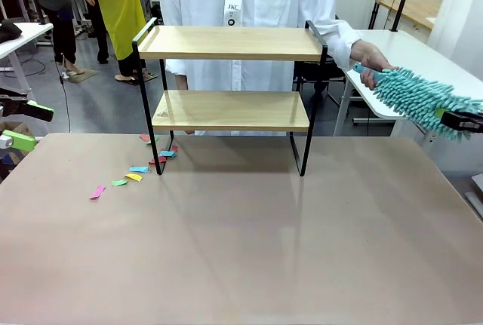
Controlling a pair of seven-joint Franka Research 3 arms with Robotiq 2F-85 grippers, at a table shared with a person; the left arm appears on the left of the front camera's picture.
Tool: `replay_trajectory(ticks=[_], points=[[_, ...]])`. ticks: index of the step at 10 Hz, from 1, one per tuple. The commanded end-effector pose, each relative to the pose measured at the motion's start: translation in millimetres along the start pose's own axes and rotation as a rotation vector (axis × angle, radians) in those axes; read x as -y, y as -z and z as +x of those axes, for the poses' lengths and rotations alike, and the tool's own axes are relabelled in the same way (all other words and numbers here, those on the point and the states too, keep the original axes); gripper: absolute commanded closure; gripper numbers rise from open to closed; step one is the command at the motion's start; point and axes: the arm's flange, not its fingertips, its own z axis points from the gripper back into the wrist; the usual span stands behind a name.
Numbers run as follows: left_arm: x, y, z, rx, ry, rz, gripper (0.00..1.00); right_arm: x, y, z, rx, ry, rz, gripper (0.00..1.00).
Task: Clean the shelf.
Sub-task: Hand the Duster back to the human.
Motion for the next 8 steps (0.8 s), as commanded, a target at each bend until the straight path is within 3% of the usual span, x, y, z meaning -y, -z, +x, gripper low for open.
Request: replay_trajectory(ticks=[1, 2, 3, 6, 8], points=[[-1.6, 1.4, 1.1, 0.024, 0.015, 0.004, 0.00, 0.0, 0.0, -0.1, 0.000, 0.000, 0.000, 0.41], [-1.6, 1.4, 1.1, 0.024, 0.015, 0.004, 0.00, -0.8, -1.4, 0.3, -0.003, -0.005, -0.004, 0.26], [-1.6, 1.4, 1.1, 0.024, 0.015, 0.004, 0.00, -1.4, -3.1, 2.3, -0.010, -0.006, -0.005, 0.00], [-1.6, 1.4, 1.1, 0.024, 0.015, 0.004, 0.00, -0.7, -21.1, 29.9, 0.046, 0.056, 0.033, 0.01], [-1.6, 1.4, 1.1, 0.024, 0.015, 0.004, 0.00, 5.4, -43.8, 68.9, 0.150, 0.151, 0.078, 0.00]])
